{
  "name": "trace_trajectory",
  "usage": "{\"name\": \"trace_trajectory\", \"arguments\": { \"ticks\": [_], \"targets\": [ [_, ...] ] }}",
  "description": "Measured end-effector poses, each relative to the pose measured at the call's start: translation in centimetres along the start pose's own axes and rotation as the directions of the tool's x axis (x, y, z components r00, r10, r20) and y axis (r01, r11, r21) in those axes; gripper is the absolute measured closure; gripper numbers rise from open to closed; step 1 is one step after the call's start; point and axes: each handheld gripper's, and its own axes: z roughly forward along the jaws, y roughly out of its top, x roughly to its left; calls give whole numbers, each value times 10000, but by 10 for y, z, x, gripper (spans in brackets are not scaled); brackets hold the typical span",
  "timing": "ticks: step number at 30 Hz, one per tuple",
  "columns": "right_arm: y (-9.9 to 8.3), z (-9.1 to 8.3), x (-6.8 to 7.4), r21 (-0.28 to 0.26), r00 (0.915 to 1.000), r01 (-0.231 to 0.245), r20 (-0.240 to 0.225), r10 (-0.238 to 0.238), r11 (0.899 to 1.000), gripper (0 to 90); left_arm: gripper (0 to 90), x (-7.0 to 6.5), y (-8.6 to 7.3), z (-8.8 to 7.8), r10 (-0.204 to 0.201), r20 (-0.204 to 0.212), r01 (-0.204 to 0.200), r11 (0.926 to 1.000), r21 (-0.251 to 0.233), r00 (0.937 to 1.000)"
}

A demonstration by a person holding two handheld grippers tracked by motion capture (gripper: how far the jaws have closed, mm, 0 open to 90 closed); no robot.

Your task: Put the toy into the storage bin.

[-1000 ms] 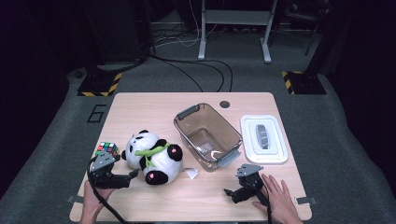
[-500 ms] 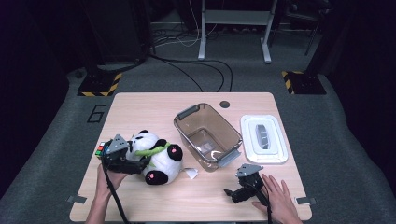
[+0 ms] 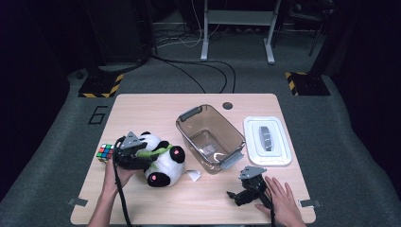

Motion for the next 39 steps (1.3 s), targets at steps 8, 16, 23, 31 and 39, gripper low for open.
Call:
{"name": "trace_trajectory", "arguments": {
  "ticks": [8,16,23,31,39],
  "targets": [
    [0,0,0,1,10000,-1,-1,1,10000,0,695,1,-12,17,-740,857,721,9971,243,9936],
    [0,0,0,1,10000,-1,1,1,10000,0,738,-1,-10,6,65,1014,-66,10000,9,9948],
    [0,0,0,-3,10000,8,-2,-8,10000,0,739,-2,-6,-5,526,1532,-508,9986,-156,9868],
    [0,0,0,-4,10000,6,-4,-6,10000,0,740,-1,4,-27,712,1575,-621,9961,-621,9850],
    [0,0,0,-3,10000,7,-4,-7,10000,0,739,-2,15,-45,1047,1463,-918,9915,-924,9837]
  ]
}}
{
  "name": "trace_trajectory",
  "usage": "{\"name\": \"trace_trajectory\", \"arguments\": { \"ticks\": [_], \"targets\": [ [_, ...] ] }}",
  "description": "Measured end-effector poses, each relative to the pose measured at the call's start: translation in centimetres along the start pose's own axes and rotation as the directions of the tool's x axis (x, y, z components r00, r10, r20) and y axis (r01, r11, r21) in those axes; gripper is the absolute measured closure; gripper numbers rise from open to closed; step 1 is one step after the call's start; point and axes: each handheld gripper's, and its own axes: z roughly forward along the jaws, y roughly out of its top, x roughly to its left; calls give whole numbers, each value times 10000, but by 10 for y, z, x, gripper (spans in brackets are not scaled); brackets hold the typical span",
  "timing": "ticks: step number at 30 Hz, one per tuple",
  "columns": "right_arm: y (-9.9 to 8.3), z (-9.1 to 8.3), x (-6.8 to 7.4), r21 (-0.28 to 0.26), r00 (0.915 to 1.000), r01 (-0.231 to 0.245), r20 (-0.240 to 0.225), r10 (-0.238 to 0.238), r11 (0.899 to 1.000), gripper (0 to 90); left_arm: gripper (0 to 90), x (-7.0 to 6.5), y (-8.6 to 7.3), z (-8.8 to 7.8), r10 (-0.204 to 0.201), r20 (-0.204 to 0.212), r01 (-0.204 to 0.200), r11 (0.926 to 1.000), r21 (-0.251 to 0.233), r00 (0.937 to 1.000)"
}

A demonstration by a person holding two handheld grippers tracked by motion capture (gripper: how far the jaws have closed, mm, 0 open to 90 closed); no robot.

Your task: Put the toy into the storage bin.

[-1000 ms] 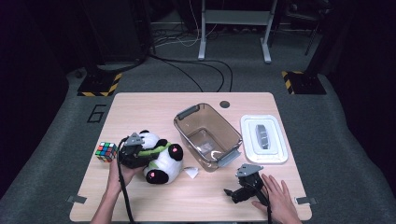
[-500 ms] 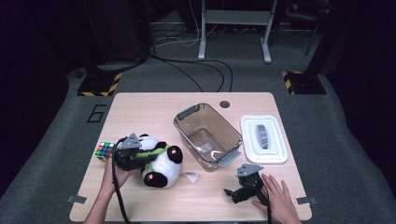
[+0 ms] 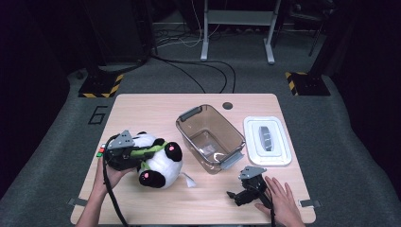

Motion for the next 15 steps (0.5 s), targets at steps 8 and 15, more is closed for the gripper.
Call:
{"name": "trace_trajectory", "arguments": {
  "ticks": [8,15],
  "targets": [
    [0,0,0,-1,10000,3,0,-3,10000,0,739,-2,14,-13,270,25,-270,9995,-189,9996],
    [0,0,0,0,10000,-3,1,3,10000,0,738,-3,30,-25,402,-29,-403,9987,-309,9992]
  ]
}}
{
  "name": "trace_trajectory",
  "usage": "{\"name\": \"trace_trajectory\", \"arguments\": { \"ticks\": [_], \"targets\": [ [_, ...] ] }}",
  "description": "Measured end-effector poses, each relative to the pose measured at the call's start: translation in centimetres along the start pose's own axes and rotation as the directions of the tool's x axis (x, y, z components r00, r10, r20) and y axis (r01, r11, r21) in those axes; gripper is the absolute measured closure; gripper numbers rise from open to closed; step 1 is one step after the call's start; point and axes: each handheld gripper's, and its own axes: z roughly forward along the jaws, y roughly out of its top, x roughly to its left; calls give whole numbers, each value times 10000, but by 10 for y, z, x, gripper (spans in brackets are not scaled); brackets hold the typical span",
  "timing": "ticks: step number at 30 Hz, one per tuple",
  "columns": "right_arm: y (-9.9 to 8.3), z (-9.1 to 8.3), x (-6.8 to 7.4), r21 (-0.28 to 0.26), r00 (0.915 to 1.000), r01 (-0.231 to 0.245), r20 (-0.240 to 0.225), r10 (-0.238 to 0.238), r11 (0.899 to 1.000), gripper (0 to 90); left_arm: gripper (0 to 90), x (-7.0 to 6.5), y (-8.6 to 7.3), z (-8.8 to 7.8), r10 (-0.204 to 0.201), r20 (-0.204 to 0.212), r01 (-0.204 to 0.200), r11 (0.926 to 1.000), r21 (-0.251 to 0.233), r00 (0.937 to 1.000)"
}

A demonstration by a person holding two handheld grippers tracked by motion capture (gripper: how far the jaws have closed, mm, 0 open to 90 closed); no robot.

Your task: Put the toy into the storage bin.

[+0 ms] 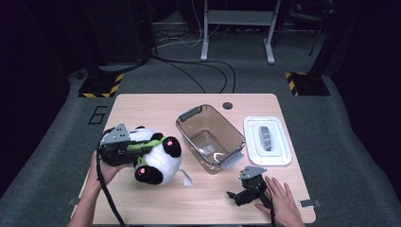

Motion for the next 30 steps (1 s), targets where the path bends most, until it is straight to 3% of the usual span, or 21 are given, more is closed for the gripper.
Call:
{"name": "trace_trajectory", "arguments": {
  "ticks": [10,22,30],
  "targets": [
    [0,0,0,4,10000,2,-1,-2,10000,0,739,2,23,-17,405,-108,-408,9986,-322,9991],
    [0,0,0,2,10000,2,1,-2,10000,0,738,7,44,-14,541,-83,-546,9960,-709,9985],
    [0,0,0,0,10000,5,1,-5,10000,0,738,9,62,-9,840,-4,-837,9925,-887,9965]
  ]
}}
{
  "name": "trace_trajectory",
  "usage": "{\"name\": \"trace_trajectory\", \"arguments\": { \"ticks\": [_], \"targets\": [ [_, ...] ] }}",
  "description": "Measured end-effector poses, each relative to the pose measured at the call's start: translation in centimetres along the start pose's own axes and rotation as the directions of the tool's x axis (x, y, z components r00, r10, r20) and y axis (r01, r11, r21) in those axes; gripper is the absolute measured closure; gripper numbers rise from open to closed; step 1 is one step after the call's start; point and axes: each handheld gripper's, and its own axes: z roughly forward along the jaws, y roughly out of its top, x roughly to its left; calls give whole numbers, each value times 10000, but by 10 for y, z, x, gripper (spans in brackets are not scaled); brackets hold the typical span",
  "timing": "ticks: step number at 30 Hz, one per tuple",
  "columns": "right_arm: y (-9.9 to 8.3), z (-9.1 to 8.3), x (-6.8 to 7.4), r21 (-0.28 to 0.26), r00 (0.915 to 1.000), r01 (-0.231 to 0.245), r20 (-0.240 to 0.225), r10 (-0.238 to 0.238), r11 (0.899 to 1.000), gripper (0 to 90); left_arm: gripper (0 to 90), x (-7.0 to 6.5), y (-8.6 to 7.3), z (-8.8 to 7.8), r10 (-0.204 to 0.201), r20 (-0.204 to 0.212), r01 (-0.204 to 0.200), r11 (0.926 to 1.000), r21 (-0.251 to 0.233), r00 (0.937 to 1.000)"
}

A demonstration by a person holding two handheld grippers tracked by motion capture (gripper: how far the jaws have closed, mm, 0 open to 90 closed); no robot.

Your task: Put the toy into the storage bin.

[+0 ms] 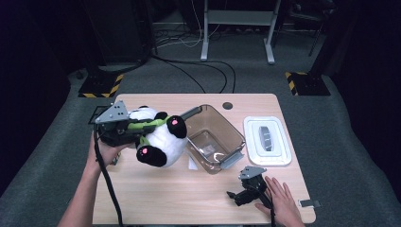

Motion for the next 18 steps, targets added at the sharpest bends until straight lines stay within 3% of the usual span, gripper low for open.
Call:
{"name": "trace_trajectory", "arguments": {
  "ticks": [18],
  "targets": [
    [0,0,0,-5,10000,-14,20,14,10000,0,737,6,37,42,804,501,-810,9967,99,9955]
  ]
}}
